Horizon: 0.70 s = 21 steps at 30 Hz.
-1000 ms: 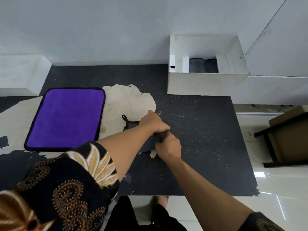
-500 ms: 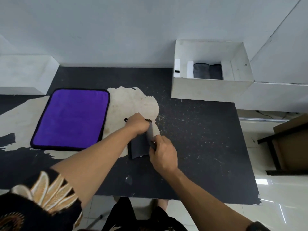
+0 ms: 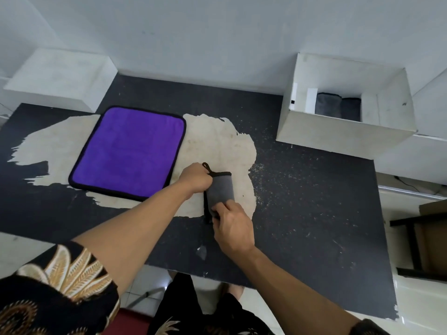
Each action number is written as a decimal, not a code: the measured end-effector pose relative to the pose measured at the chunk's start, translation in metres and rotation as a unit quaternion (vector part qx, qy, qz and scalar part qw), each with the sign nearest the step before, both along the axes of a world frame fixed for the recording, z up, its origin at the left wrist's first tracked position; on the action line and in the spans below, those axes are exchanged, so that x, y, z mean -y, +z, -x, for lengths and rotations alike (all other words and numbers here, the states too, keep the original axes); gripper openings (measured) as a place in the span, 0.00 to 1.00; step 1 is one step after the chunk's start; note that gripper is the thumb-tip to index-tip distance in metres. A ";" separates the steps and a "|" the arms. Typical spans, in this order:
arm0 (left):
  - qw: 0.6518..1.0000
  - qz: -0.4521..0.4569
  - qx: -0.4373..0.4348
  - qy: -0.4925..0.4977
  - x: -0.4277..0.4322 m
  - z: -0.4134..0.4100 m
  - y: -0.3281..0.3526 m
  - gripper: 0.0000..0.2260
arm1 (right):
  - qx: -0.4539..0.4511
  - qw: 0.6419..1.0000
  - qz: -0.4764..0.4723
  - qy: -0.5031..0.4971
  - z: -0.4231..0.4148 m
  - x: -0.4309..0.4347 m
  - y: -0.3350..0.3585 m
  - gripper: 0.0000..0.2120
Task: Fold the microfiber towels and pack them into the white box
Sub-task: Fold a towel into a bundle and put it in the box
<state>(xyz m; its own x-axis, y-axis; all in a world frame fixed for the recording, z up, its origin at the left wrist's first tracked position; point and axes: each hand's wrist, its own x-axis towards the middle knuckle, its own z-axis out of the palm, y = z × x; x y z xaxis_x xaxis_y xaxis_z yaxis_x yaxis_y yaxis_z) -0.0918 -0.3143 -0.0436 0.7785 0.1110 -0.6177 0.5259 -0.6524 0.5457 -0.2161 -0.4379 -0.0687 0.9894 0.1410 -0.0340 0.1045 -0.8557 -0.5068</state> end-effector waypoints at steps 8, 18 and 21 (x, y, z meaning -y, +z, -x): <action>0.999 -0.037 0.010 -0.032 -0.005 0.004 -0.001 0.21 | -0.020 0.999 0.016 0.039 0.000 -0.005 -0.003 0.08; 0.991 -0.094 0.062 -0.074 -0.006 0.006 -0.008 0.16 | -0.036 0.983 0.087 0.155 -0.004 -0.004 0.005 0.14; 0.989 -0.092 0.086 -0.081 -0.007 0.007 -0.013 0.16 | -0.031 0.983 0.084 0.161 0.001 -0.003 0.002 0.16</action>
<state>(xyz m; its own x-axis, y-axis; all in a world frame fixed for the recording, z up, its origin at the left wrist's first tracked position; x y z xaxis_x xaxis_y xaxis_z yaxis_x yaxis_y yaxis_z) -0.0991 -0.3070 -0.0566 0.8867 0.0754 -0.4562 0.3174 -0.8168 0.4818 -0.2168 -0.4345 -0.0667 0.8900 0.4331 -0.1426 0.3563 -0.8557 -0.3752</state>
